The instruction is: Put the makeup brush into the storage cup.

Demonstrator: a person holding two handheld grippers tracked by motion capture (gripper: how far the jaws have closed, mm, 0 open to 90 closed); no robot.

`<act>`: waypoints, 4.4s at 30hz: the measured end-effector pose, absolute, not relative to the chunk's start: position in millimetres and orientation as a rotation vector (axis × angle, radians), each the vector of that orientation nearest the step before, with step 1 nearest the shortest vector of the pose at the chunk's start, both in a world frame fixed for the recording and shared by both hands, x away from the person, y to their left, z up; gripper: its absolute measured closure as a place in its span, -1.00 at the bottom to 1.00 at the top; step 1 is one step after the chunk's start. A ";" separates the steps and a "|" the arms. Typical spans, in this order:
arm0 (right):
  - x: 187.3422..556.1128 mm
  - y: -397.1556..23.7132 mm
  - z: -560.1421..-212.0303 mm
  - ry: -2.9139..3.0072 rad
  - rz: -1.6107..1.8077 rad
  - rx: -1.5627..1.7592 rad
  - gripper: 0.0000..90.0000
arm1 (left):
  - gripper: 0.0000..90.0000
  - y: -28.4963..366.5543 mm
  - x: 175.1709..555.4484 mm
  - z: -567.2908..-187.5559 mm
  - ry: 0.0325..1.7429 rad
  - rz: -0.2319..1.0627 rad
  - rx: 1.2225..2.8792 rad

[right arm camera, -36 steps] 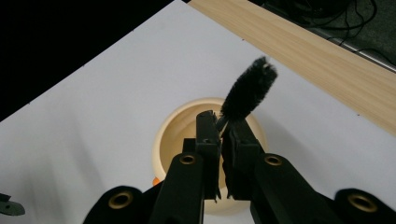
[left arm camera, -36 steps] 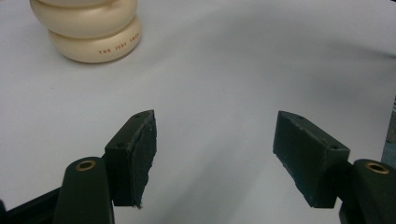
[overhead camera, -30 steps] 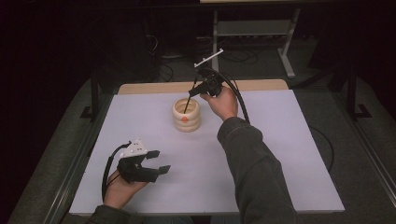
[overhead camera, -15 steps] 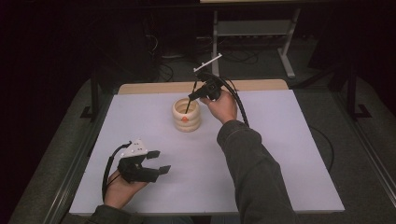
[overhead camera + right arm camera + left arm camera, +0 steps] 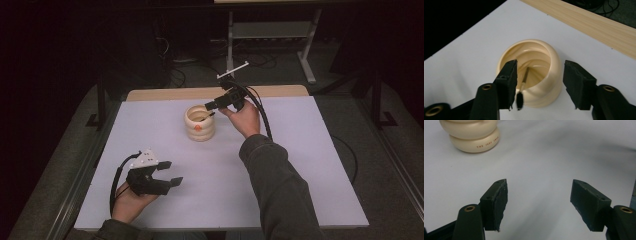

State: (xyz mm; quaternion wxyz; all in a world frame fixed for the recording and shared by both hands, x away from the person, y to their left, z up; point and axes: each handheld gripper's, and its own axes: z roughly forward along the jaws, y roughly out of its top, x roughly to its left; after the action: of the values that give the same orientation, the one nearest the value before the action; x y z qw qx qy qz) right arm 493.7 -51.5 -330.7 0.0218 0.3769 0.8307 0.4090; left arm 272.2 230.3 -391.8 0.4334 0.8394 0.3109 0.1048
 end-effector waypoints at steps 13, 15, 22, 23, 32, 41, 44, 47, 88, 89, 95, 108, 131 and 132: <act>477.2 -73.3 -317.0 2.541 1.328 1.116 -0.20 | -0.35 230.0 272.7 -392.1 0.782 0.271 2.097; 475.4 -74.7 -315.9 2.536 1.329 1.124 -0.21 | -0.36 230.3 273.0 -392.1 0.781 0.273 2.099; 466.8 -90.1 -312.2 2.509 1.357 1.094 -0.28 | -0.38 229.9 273.6 -392.3 0.787 0.277 2.101; 465.5 -91.8 -311.6 2.505 1.360 1.098 -0.29 | -0.38 229.7 273.6 -392.4 0.788 0.275 2.106; 458.1 -105.7 -313.3 2.500 1.385 1.104 -0.38 | -0.38 229.2 273.8 -393.1 0.777 0.286 2.108; 449.0 -121.5 -314.2 2.473 1.417 1.101 -0.38 | -0.39 228.5 274.1 -394.0 0.784 0.291 2.104; 448.8 -125.2 -315.0 2.474 1.409 1.097 -0.39 | -0.39 228.6 274.1 -394.1 0.787 0.292 2.103; 444.5 -131.8 -314.8 2.457 1.425 1.106 -0.39 | -0.39 228.7 274.1 -393.4 0.791 0.290 2.103; 385.0 -184.0 -343.3 2.434 1.423 1.084 -0.46 | -0.44 231.2 273.2 -391.9 0.816 0.326 2.083; 383.2 -184.8 -344.0 2.439 1.419 1.094 -0.48 | -0.44 231.2 273.2 -391.8 0.817 0.326 2.083; 375.7 -189.6 -350.2 2.442 1.406 1.092 -0.49 | -0.45 231.2 272.8 -391.2 0.819 0.328 2.082; 358.8 -200.9 -364.4 2.444 1.414 1.109 -0.52 | -0.46 232.4 273.2 -391.1 0.820 0.341 2.092; 323.2 -212.2 -384.0 2.428 1.408 1.086 -0.60 | -0.51 236.9 272.5 -388.7 0.833 0.356 2.075; 322.0 -213.3 -385.1 2.428 1.405 1.086 -0.60 | -0.51 236.9 272.6 -389.0 0.834 0.355 2.073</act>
State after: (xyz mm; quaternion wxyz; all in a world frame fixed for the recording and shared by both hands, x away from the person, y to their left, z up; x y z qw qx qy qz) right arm 322.0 -213.3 -385.1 0.0667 0.3603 0.8053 0.4661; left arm 272.6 236.9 -389.0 0.4254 0.8292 0.3336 0.1419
